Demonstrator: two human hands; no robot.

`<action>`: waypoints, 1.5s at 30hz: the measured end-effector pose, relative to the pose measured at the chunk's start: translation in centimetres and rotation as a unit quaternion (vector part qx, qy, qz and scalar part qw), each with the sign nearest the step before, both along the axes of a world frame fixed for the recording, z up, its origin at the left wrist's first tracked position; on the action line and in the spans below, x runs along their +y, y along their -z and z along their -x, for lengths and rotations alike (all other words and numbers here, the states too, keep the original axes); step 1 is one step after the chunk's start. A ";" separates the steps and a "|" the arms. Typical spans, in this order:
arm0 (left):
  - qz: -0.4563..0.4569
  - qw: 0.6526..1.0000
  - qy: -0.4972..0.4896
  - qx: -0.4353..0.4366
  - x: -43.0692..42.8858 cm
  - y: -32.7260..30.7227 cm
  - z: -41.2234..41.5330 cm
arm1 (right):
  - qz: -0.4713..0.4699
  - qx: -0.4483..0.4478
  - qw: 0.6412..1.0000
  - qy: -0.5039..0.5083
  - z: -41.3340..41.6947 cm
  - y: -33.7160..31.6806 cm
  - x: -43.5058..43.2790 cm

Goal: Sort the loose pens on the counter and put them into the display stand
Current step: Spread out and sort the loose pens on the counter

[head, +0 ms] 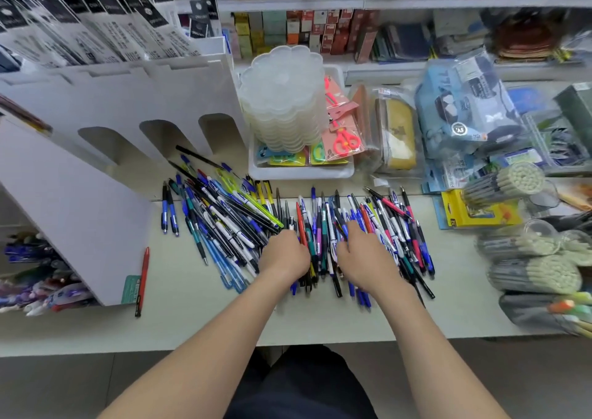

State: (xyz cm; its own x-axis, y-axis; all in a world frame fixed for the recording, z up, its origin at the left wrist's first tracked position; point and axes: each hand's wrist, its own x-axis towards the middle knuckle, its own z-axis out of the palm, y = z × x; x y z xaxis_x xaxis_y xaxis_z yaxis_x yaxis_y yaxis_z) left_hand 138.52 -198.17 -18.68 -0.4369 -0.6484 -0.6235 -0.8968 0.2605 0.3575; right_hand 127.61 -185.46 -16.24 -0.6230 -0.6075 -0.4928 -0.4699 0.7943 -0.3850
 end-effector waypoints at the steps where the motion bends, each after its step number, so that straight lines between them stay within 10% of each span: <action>1: 0.015 1.000 0.010 -0.004 0.0 -0.3 -0.3 | 0.015 0.011 1.000 0.009 -0.2 0.2 -0.4; 17: 0.133 0.987 -0.030 0.081 -6.4 -0.5 -6.5 | 0.068 0.229 0.970 -0.052 -4.9 2.8 -5.3; 23: 0.154 0.984 -0.072 0.059 -11.2 0.4 -9.3 | 0.164 0.086 0.974 -0.128 -6.4 3.2 -12.5; 39: 0.183 0.963 0.198 0.004 -25.1 3.3 -3.9 | 0.071 0.167 0.954 -0.238 -7.5 5.6 -25.8; 45: 0.175 0.954 0.208 0.122 -24.1 4.1 -5.6 | -0.002 0.206 0.944 -0.258 -8.5 6.8 -25.9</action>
